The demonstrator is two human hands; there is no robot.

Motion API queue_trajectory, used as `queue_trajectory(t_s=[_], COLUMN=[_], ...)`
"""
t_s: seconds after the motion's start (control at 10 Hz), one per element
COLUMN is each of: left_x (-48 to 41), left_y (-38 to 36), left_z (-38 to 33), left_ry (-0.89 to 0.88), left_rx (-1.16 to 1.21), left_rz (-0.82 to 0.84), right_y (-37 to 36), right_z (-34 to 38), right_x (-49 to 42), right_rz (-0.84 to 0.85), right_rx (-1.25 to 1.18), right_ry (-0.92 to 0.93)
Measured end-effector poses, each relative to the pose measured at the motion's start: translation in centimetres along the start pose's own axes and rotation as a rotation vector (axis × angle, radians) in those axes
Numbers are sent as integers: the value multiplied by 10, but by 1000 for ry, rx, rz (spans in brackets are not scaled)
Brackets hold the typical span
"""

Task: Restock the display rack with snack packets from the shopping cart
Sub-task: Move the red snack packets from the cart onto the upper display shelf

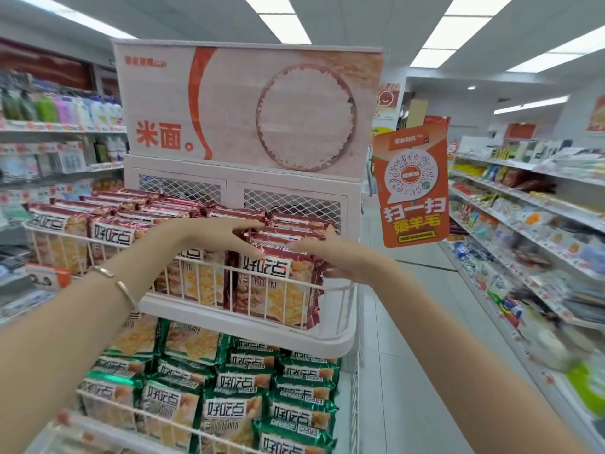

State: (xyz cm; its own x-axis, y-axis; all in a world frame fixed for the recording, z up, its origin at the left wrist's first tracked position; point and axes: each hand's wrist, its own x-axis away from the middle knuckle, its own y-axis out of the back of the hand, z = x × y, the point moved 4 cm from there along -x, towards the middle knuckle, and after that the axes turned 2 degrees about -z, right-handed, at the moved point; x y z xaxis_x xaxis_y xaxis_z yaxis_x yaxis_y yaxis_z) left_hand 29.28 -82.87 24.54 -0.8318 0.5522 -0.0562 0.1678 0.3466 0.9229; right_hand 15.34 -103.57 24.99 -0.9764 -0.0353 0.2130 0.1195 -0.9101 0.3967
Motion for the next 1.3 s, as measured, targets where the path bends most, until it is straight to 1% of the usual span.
queue_trajectory(t_s=[0.1,0.2,0.3,0.4,0.5,0.6,0.7,0.8,0.9,1.0,1.1,1.3], left_x=[-2,9,18,63,103,169,251,338,425,498,553,618], left_y=[0,1,4,14,25,41,50,43,24,3,-22,-79], left_z=[10,2,-3,-11,28,88,158,236,314,369,410,464], left_ry=[35,74,57,62,96,155,249,514,797,952,1093,1304], left_rx=[-81,-23,-120,-200,-289,-289,-253,-218,-153,-60,3,261], left_rz=[-3,28,-25,-96,-190,-386,-603,-569,-461,-406,-328,-342], right_y=[-4,-12,-15,-32,-89,-161,-246,-343,-447,-544,-625,-737], right_z=[-3,2,9,25,49,68,81,91,92,81,62,20], right_x=[-3,-4,1,5,2,-12,-25,-39,-52,-61,-65,-87], right_rz=[35,-14,-85,-333,-407,-361,-279,-126,59,225,385,701], right_rx=[23,-23,273,733,892,966,896,868,874,923,954,1052], right_ry=[34,29,6,180,483,646,803,883,900,887,872,739])
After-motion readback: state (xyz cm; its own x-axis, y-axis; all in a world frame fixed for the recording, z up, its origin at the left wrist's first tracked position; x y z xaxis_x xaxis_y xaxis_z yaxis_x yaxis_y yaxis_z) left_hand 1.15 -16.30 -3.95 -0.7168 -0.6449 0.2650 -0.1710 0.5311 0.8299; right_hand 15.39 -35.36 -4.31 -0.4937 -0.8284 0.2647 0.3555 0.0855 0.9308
